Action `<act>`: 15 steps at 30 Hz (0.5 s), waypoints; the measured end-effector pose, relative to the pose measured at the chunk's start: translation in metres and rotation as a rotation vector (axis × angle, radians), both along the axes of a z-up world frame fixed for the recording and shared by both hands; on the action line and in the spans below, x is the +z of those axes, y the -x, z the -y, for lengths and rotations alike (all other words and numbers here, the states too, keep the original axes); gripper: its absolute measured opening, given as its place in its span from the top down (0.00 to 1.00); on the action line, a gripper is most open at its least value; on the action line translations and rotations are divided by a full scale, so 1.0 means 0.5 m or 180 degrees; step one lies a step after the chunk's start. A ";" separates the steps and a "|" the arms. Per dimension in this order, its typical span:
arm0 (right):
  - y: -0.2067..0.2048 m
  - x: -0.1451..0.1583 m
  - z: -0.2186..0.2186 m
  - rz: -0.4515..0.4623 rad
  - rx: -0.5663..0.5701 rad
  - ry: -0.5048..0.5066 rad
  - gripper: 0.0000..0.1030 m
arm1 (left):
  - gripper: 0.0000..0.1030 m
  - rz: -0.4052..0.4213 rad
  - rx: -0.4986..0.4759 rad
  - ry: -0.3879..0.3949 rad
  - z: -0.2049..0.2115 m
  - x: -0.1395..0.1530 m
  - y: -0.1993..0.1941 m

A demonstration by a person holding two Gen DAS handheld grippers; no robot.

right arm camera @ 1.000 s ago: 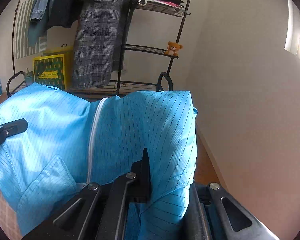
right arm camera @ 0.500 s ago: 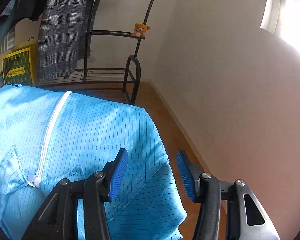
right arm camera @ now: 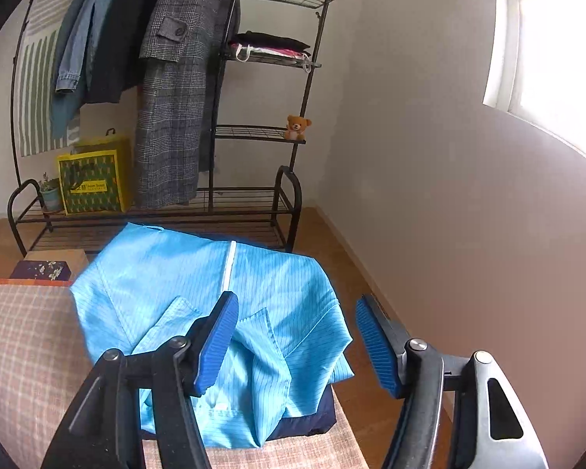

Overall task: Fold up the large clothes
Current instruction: 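Lower the coat onto the clothes stack and open both tools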

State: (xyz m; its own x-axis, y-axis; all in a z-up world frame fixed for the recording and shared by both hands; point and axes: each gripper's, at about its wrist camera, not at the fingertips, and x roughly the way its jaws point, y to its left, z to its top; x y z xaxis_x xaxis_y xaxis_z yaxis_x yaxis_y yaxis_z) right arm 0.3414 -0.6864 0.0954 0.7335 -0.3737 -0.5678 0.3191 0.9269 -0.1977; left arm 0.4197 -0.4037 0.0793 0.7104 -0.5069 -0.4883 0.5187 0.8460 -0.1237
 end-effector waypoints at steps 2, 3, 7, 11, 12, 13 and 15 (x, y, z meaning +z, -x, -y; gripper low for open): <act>0.046 0.028 -0.035 0.0054 0.0037 -0.0007 0.36 | 0.44 0.0132 -0.0017 -0.0040 -0.030 0.028 0.056; 0.065 0.040 -0.053 0.0068 0.0071 -0.0005 0.36 | 0.43 0.0194 -0.0023 -0.0046 -0.047 0.041 0.084; 0.152 0.075 -0.133 0.0117 0.0143 0.0054 0.33 | 0.38 0.0283 -0.0101 0.0013 -0.117 0.087 0.190; 0.241 0.089 -0.212 0.0199 0.0230 0.0012 0.31 | 0.37 0.0400 -0.0158 0.0017 -0.184 0.111 0.296; 0.264 0.090 -0.233 0.0208 0.0237 0.0012 0.31 | 0.35 0.0400 -0.0197 0.0009 -0.198 0.114 0.320; 0.285 0.091 -0.251 0.0226 0.0231 0.0018 0.30 | 0.33 0.0403 -0.0227 0.0000 -0.213 0.116 0.343; 0.324 0.089 -0.286 0.0281 0.0236 0.0018 0.26 | 0.31 0.0427 -0.0232 0.0015 -0.245 0.117 0.388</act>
State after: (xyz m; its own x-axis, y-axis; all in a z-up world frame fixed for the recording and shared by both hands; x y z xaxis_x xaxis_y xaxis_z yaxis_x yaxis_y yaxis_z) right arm 0.1794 -0.5435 0.1401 0.8063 -0.3196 -0.4977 0.2661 0.9475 -0.1773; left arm 0.2256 -0.2812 0.1378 0.7303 -0.5616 -0.3889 0.5909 0.8050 -0.0529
